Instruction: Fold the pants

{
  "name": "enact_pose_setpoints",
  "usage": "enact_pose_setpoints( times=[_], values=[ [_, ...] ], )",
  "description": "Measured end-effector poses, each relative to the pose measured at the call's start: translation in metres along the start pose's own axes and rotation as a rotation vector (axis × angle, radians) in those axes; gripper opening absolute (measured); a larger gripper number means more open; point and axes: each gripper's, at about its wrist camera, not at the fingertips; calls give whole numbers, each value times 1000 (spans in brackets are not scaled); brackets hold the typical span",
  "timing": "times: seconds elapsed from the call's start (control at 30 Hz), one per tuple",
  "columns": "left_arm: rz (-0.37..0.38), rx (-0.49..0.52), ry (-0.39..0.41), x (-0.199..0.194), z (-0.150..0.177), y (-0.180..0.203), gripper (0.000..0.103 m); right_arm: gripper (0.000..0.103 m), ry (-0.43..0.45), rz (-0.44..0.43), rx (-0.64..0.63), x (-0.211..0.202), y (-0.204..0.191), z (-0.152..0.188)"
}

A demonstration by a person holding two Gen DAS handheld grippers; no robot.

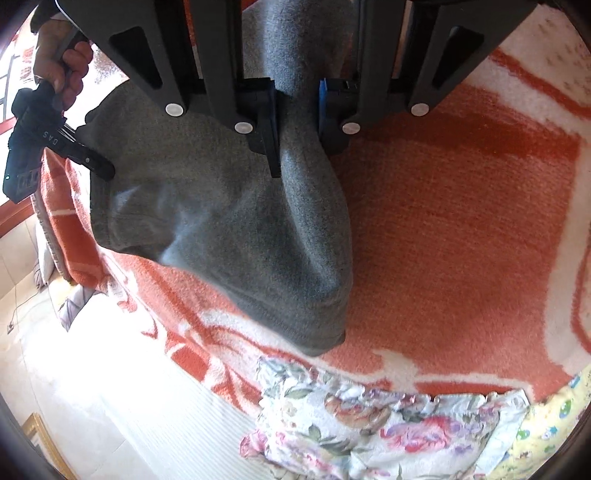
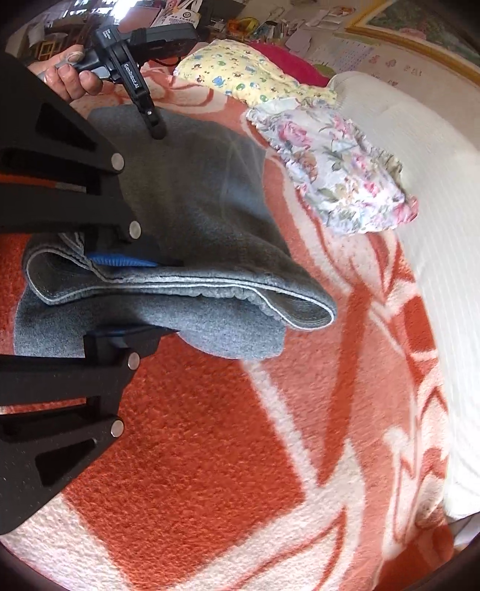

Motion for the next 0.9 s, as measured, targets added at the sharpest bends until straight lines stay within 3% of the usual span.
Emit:
enact_pose_setpoints(
  times=[0.17, 0.57, 0.9],
  values=[
    [28, 4, 39, -21, -3, 1, 14, 25, 42, -35, -16, -5, -7, -1],
    [-44, -21, 157, -73, -13, -26, 13, 25, 136, -155, -108, -6, -74, -8],
    [-138, -79, 200, -102, -47, -77, 13, 25, 81, -236, -146, 41, -140, -45]
  ],
)
Point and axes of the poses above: each gripper's, at about its wrist camera, not at the fingertips, and x roughly the way its jaws point, y to its right, z to its underside, and after that the axes turned 13 degrees about -y, right-handed
